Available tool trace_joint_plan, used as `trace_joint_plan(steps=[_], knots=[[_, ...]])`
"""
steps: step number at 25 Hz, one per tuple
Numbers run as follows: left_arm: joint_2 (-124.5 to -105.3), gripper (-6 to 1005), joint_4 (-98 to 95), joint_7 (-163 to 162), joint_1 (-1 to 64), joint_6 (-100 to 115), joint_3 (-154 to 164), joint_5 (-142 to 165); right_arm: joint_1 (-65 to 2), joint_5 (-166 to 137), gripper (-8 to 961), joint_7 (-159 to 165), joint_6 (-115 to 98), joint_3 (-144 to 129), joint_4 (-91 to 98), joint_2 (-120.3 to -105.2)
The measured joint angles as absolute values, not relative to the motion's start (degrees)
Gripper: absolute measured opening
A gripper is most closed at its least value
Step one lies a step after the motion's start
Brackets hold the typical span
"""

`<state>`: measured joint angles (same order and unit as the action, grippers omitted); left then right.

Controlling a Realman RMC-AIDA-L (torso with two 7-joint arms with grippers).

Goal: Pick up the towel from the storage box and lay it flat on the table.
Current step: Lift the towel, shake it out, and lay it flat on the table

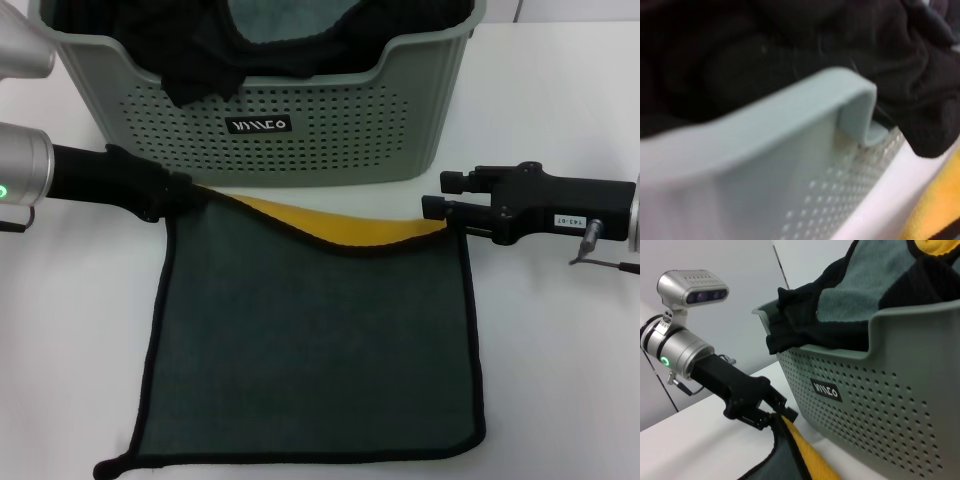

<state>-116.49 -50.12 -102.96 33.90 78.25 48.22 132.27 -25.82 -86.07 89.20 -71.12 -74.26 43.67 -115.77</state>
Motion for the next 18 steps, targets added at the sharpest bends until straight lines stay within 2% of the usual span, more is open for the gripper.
trace_joint_plan(steps=[1,2,6,9,13,14,18], knots=[[-116.39,180,-50.35,-102.96,33.84,78.25,48.18,131.89,-25.66,-86.02,327,89.2,-71.21,-74.18,43.68,-115.75],[-116.26,224,-50.81,-102.96,33.72,78.25,48.15,131.29,-24.83,-85.73,441,88.98,-71.66,-73.92,44.0,-115.67],[-115.82,401,-55.18,-103.66,32.73,80.1,48.11,129.34,-23.31,-85.41,565,88.34,-72.89,-73.73,45.36,-115.68],[-114.77,463,-58.28,-104.69,33.03,85.86,48.32,129.61,-22.09,-85.41,658,87.87,-75.7,-73.7,46.88,-115.6],[-112.51,524,-57.65,-109.68,36.05,91.61,50.3,133.8,-21.36,-85.36,836,86.13,-80.5,-72.92,47.78,-115.58],[-112.46,525,-57.41,-110.26,36.55,91.82,50.51,134.79,-21.1,-85.3,881,85.67,-81.55,-72.4,47.97,-115.6],[-113.98,526,-57.36,-110.91,37.6,91.46,50.58,138.26,-20.62,-84.6,884,84.61,-84.26,-70.82,48.24,-115.78]])
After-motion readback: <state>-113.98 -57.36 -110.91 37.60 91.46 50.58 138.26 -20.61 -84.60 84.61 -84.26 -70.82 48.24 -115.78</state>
